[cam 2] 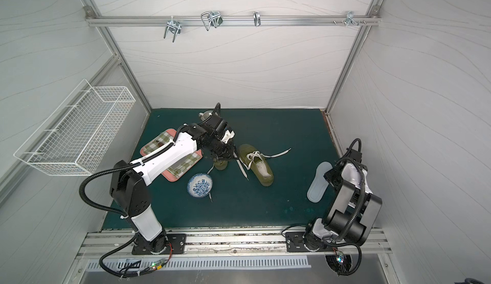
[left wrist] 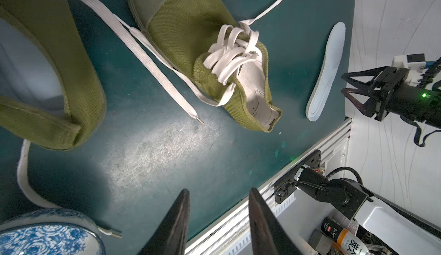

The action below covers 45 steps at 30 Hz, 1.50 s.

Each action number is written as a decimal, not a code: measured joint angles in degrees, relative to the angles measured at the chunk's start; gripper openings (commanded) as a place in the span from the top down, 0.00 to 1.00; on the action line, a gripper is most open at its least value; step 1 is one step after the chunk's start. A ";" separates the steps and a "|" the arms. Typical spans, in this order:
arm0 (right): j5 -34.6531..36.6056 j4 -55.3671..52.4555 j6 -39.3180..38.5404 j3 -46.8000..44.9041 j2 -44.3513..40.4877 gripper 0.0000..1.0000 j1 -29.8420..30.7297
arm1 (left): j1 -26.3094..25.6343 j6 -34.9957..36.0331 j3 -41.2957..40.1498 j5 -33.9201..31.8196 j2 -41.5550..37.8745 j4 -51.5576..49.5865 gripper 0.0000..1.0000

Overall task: Insert the insole into the shoe
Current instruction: Pick up the insole from the center of the board.

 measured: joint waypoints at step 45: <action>-1.79 -2.14 -9.42 17.97 -3.98 1.00 34.03 | -0.31 -7.34 0.28 6.27 0.11 13.14 0.56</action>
